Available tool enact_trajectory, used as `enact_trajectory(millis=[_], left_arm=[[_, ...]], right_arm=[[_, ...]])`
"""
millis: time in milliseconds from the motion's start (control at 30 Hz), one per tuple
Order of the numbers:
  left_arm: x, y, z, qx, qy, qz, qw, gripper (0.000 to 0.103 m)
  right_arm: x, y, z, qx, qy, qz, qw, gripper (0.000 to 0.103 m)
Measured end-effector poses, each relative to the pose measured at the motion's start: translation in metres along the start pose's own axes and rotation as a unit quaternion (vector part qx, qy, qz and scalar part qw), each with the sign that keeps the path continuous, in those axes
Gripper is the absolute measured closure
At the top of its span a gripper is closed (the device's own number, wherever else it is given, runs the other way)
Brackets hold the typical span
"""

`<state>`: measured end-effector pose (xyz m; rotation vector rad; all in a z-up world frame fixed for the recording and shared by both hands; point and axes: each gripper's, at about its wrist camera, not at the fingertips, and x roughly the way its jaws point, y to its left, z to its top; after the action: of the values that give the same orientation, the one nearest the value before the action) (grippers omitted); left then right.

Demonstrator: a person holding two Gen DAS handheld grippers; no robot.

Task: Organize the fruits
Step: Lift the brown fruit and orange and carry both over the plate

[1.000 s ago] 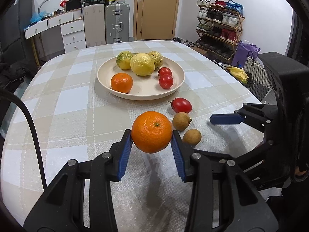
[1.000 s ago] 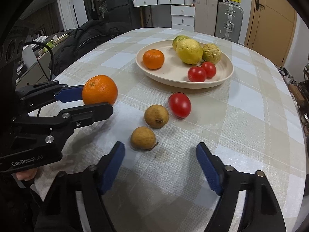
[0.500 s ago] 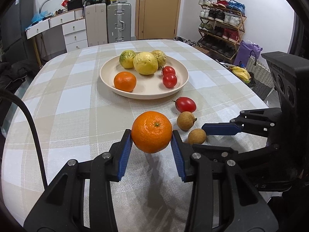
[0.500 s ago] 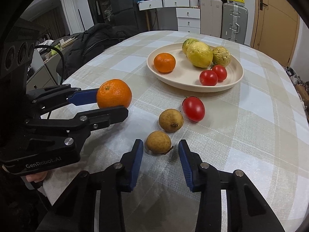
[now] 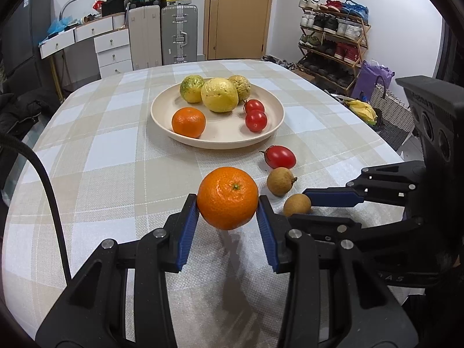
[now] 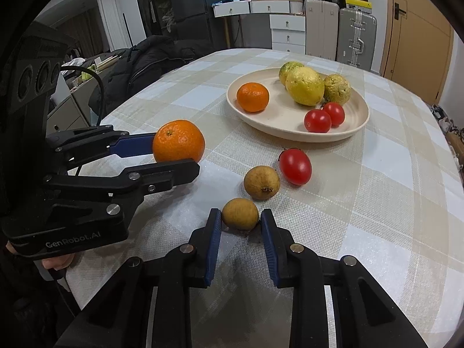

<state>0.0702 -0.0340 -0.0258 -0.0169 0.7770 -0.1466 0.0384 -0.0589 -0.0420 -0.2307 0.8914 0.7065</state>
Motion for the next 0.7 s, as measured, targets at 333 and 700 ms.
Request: enact_trajectory(millis=[333,700], left_arm=[[-0.002,0.003,0.001,-0.008,-0.007,0.005,0.9999,0.065],[-0.002,0.004,0.001,-0.006,-0.006,0.005,1.0,0.065]], right_arm=[[-0.013,-0.008,0.003,0.007,-0.025,-0.004,1.0,0.076],[-0.005,-0.013,0.001,0.015,-0.005,0.002,1.0,0.075]])
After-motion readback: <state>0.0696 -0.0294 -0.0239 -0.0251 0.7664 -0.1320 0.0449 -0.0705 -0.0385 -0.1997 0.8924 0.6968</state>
